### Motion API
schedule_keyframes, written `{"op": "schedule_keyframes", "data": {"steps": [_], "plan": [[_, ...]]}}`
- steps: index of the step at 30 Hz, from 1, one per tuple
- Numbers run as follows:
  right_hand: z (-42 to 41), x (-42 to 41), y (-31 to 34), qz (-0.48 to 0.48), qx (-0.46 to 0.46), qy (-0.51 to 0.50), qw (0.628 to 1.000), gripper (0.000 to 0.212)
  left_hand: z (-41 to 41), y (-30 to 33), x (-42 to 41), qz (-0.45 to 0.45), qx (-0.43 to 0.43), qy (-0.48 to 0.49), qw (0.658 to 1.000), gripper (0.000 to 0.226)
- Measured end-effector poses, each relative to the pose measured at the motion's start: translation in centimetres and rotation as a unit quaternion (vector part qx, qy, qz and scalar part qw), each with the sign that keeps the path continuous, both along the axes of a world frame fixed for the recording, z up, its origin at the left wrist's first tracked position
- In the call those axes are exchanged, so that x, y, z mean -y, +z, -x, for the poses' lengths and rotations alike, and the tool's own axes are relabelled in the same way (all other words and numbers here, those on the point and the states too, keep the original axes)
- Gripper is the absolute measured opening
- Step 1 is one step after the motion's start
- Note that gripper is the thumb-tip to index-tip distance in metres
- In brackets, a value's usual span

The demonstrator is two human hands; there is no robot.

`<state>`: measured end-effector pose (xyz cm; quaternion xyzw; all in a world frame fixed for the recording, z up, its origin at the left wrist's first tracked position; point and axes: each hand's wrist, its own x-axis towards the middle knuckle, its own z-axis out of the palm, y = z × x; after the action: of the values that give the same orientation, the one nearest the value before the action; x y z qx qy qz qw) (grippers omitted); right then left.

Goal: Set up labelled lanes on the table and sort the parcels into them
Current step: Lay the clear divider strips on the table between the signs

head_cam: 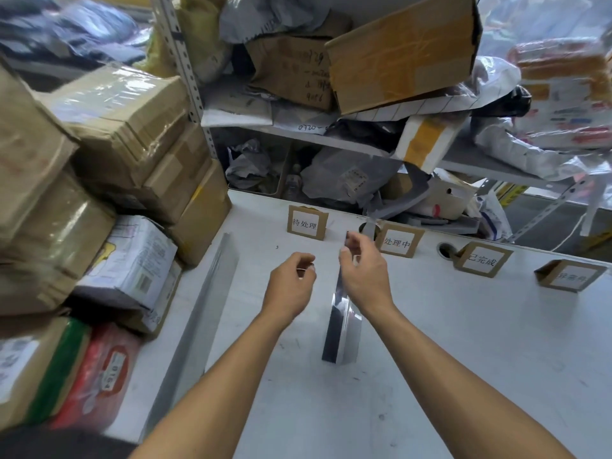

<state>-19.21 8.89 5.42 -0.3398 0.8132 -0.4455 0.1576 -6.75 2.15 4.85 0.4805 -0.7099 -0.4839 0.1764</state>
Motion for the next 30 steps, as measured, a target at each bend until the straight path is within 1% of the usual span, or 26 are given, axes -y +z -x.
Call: {"op": "schedule_keyframes", "data": {"steps": [2,3,5,6,8,9,11,12,14,16,17,19,21,25,28,30], "plan": [[-2.6,0.8,0.3,-0.015,0.023,0.051,0.998,0.034,-2.3,1.0,0.8,0.039,-0.001,0.026,0.999,0.023],[-4.0,1.2,0.3,-0.038,0.045,0.083,0.995,0.036,-3.7,1.4,1.1,0.061,-0.003,0.037,0.997,0.022],[-6.9,1.9,0.0,-0.109,0.099,0.156,0.977,0.04,-6.9,2.0,1.9,0.111,-0.005,0.056,0.992,0.024],[-8.4,2.2,-0.2,-0.141,0.123,0.189,0.964,0.043,-8.7,1.9,2.2,0.142,0.008,0.063,0.988,0.027],[-11.6,2.5,-0.8,-0.172,0.164,0.226,0.945,0.05,-12.5,1.3,2.7,0.193,0.079,0.076,0.975,0.039],[-13.2,2.7,-1.1,-0.175,0.179,0.231,0.94,0.054,-14.4,0.8,2.8,0.199,0.124,0.08,0.969,0.047],[-16.2,3.0,-1.9,-0.18,0.193,0.228,0.937,0.061,-17.8,-0.5,2.8,0.161,0.187,0.072,0.967,0.061],[-17.5,3.2,-2.2,-0.184,0.201,0.224,0.936,0.065,-19.2,-1.2,2.7,0.123,0.2,0.058,0.97,0.067],[-19.8,3.3,-2.8,-0.188,0.235,0.217,0.929,0.07,-21.1,-2.5,2.4,0.02,0.197,0.017,0.98,0.072],[-21.6,3.4,-3.1,-0.193,0.265,0.22,0.919,0.073,-22.1,-3.3,2.0,-0.075,0.176,-0.018,0.981,0.064],[-22.3,3.4,-3.3,-0.196,0.274,0.225,0.915,0.074,-22.5,-3.5,1.8,-0.1,0.164,-0.031,0.981,0.055],[-23.5,3.3,-3.5,-0.192,0.282,0.233,0.911,0.076,-23.0,-3.7,1.4,-0.103,0.14,-0.047,0.984,0.041],[-24.0,3.4,-3.6,-0.189,0.279,0.228,0.913,0.073,-23.2,-3.5,1.3,-0.088,0.117,-0.048,0.988,0.037],[-23.9,3.5,-3.5,-0.199,0.268,0.222,0.916,0.069,-23.1,-2.2,1.4,-0.067,0.112,-0.04,0.991,0.041],[-23.8,3.1,-3.3,-0.203,0.261,0.227,0.916,0.068,-23.3,-0.7,1.6,-0.031,0.119,-0.035,0.992,0.051],[-23.7,3.0,-3.3,-0.206,0.262,0.231,0.914,0.068,-23.5,0.8,1.7,-0.004,0.123,-0.036,0.992,0.053]]}}
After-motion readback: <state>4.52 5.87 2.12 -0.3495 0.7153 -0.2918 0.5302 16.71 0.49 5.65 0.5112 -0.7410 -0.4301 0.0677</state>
